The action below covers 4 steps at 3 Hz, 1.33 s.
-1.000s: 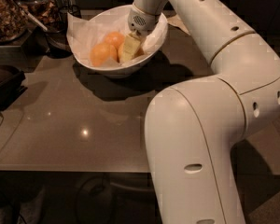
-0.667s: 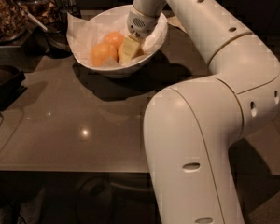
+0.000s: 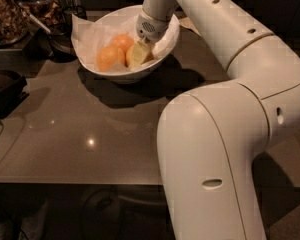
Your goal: Pick orange from white bowl
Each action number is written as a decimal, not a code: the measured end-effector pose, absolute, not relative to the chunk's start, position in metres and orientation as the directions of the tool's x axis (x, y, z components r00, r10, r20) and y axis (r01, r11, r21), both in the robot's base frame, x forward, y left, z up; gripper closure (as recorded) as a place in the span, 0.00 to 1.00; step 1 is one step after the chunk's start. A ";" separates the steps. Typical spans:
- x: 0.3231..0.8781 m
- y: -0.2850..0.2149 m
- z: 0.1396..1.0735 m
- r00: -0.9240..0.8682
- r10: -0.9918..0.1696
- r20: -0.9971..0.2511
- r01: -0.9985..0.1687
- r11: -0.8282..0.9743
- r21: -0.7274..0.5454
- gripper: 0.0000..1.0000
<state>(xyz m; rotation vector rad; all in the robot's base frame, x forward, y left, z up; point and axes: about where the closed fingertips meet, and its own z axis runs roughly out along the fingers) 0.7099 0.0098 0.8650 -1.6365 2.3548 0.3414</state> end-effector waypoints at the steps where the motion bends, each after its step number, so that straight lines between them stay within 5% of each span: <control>1: 0.710 0.010 0.865 -0.336 -0.880 -0.337 -0.939 0.340 0.047 0.99; 4: 0.654 0.001 0.951 -0.215 -0.843 -0.492 -0.955 0.287 -0.074 1.00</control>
Offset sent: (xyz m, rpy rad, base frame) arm -0.0370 -0.0069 0.0629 0.0842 -0.1032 0.0223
